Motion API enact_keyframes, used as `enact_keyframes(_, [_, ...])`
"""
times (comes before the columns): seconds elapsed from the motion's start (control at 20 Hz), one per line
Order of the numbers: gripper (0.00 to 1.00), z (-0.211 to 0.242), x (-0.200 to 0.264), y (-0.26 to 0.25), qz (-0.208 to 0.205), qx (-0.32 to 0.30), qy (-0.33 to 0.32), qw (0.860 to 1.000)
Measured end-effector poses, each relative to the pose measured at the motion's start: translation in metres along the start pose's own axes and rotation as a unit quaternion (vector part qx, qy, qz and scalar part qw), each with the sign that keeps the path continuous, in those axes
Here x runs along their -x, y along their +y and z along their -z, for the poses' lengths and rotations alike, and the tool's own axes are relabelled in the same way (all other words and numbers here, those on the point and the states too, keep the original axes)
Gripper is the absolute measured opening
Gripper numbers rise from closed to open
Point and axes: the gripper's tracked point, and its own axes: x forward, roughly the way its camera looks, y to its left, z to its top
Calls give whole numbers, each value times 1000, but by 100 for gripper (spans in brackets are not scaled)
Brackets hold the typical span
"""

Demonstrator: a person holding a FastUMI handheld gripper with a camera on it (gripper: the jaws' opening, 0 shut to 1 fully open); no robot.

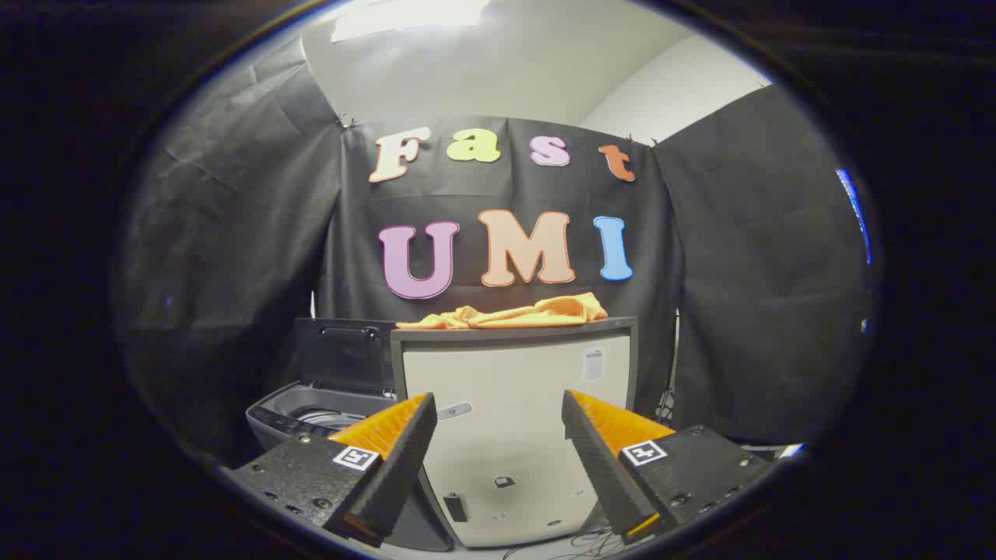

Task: Put the clothes into the washing machine and then close the washing machine lid.

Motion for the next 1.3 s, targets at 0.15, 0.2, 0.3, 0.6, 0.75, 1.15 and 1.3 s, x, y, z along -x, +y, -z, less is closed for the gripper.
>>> enact_keyframes(0.15, [97, -1, -1, 3, -1, -7, 6, 1000])
enact_keyframes(0.2, [96, 1, 0, 3, 1, -6, 11, 1000])
enact_keyframes(0.3, [95, 1, 0, 9, -1, -8, 18, 1000])
enact_keyframes(0.6, [94, -3, -5, 34, -14, 5, 19, 1000])
enact_keyframes(0.75, [94, -15, -12, 44, -18, 19, 17, 1000])
enact_keyframes(1.15, [96, -94, -50, 69, -40, 57, 36, 997])
enact_keyframes(1.3, [98, -142, -74, 65, -30, 72, 18, 997])
